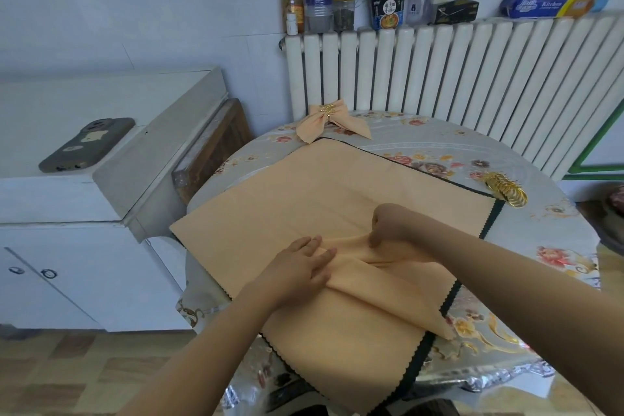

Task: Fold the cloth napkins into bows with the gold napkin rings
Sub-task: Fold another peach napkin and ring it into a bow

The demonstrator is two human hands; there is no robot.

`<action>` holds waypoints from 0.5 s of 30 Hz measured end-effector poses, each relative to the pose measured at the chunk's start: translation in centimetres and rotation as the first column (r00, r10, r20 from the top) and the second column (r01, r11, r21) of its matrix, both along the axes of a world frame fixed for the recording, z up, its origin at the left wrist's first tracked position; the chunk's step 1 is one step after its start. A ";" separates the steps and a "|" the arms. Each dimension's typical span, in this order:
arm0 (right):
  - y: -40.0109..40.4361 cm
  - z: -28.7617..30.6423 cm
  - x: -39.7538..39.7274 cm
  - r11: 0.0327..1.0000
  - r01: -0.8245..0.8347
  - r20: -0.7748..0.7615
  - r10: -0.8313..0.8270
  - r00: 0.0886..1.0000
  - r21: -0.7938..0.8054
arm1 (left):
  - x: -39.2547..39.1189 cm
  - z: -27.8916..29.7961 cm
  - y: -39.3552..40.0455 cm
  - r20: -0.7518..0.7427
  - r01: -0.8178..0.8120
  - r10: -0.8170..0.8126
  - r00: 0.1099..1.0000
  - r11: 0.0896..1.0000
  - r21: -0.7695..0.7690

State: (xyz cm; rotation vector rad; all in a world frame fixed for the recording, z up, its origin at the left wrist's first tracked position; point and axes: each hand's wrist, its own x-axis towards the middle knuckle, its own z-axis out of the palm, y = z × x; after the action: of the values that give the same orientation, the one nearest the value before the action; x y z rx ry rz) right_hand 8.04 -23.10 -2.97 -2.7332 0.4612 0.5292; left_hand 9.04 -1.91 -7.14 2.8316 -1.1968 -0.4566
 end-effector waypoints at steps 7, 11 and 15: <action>1.1 -0.1 -0.8 0.682 0.382 -0.087 -0.425 0.901 0.624 | 0.6 0.4 -0.3 0.133 0.055 -0.050 0.990 0.998 -0.033; 1.8 -0.5 -2.1 0.268 0.442 -0.270 -0.499 0.823 0.856 | 1.9 1.7 -1.1 -0.262 -0.154 0.111 0.959 0.977 -0.149; 2.4 -1.1 -3.1 0.215 0.380 -0.259 -0.438 0.861 0.900 | 3.5 3.7 -0.2 -0.513 -0.259 0.139 0.847 0.951 -0.171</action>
State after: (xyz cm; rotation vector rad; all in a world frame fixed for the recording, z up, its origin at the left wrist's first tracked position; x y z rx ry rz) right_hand 4.93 -20.66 -4.05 -1.3632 0.5907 0.3758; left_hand 12.55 -2.06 -3.41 2.3834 -0.7813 -0.8945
